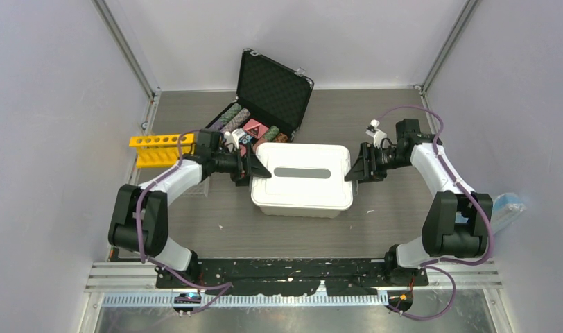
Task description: Organize the chemistry lab equipment
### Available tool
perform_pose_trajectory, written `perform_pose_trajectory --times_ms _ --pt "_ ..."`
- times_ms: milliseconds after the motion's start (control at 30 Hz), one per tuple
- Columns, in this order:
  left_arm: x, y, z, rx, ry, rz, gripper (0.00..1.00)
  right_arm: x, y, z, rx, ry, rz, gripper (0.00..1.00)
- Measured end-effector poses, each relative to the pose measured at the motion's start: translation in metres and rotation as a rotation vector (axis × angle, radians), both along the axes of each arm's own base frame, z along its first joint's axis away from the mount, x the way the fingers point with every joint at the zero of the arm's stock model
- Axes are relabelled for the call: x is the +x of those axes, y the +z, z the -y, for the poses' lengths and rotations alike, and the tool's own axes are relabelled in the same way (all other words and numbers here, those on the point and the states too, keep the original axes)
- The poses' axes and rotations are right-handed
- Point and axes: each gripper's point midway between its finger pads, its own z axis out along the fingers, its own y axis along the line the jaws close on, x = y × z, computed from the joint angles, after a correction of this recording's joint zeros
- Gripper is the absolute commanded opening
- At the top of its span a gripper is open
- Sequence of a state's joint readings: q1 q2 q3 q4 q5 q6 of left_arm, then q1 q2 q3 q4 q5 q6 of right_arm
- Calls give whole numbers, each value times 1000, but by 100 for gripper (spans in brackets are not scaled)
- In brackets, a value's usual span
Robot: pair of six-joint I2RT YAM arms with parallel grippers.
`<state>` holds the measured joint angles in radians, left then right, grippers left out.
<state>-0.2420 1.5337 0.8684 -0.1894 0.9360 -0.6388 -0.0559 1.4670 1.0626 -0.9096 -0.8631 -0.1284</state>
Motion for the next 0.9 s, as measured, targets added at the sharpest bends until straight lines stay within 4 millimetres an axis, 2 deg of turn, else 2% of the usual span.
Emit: perform_pose_trajectory --times_ms 67,167,233,333,400,633,667,767,900 --pt "-2 5 1 -5 5 -6 48 0 0 0 -1 0 -2 46" --pt "1 17 -3 9 15 -3 41 0 0 1 -12 -1 -3 44" --pt "0 16 -6 40 12 -38 33 1 1 2 -22 2 1 43" --pt "-2 17 -6 57 -5 -67 28 1 1 3 -45 16 6 43" --pt "-3 16 -7 63 -11 -75 19 1 2 3 -57 23 14 42" --pt "-5 17 -8 120 -14 -107 14 2 6 2 -124 64 40 41" --pt "-6 17 -8 143 -16 -107 15 2 7 1 -139 72 44 43" --pt "-8 17 -8 214 -21 -102 14 3 9 0 -181 88 55 59" --pt "-11 15 -10 271 -18 -105 13 3 9 -2 -208 104 62 62"
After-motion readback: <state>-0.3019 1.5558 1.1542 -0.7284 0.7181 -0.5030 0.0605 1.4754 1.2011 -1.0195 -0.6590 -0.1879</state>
